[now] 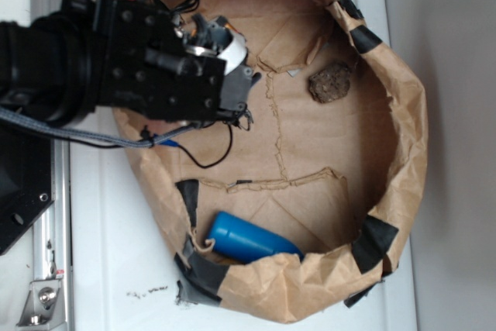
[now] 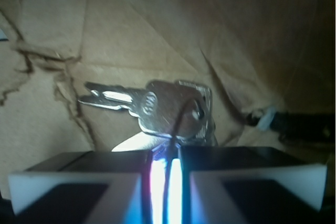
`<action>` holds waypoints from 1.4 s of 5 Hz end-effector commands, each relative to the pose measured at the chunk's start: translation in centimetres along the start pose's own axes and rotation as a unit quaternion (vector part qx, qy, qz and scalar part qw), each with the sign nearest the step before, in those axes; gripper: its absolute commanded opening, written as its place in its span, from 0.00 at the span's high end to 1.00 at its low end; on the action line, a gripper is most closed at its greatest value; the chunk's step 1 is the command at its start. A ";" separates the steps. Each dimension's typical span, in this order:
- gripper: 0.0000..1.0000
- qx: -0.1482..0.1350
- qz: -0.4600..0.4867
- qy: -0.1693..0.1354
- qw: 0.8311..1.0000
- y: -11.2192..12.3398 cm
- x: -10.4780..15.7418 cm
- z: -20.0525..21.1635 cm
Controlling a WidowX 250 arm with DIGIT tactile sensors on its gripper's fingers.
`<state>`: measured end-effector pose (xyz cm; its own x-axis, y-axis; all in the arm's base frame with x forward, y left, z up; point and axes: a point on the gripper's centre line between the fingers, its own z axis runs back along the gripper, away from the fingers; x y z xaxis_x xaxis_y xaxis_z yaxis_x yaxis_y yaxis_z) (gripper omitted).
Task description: Grab the silver keys.
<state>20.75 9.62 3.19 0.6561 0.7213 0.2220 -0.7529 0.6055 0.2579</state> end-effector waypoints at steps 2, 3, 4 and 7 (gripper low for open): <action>1.00 -0.019 -0.016 -0.018 1.000 0.7 2.4 3.4; 1.00 -0.014 -0.041 -0.016 0.999 0.4 2.7 6.4; 1.00 -0.063 -0.050 0.068 0.994 0.5 2.3 11.6; 1.00 -0.200 -0.221 0.035 0.954 -1.8 0.9 13.7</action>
<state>23.02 3.69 14.41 0.9131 0.4028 0.0630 -0.3999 0.9149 -0.0549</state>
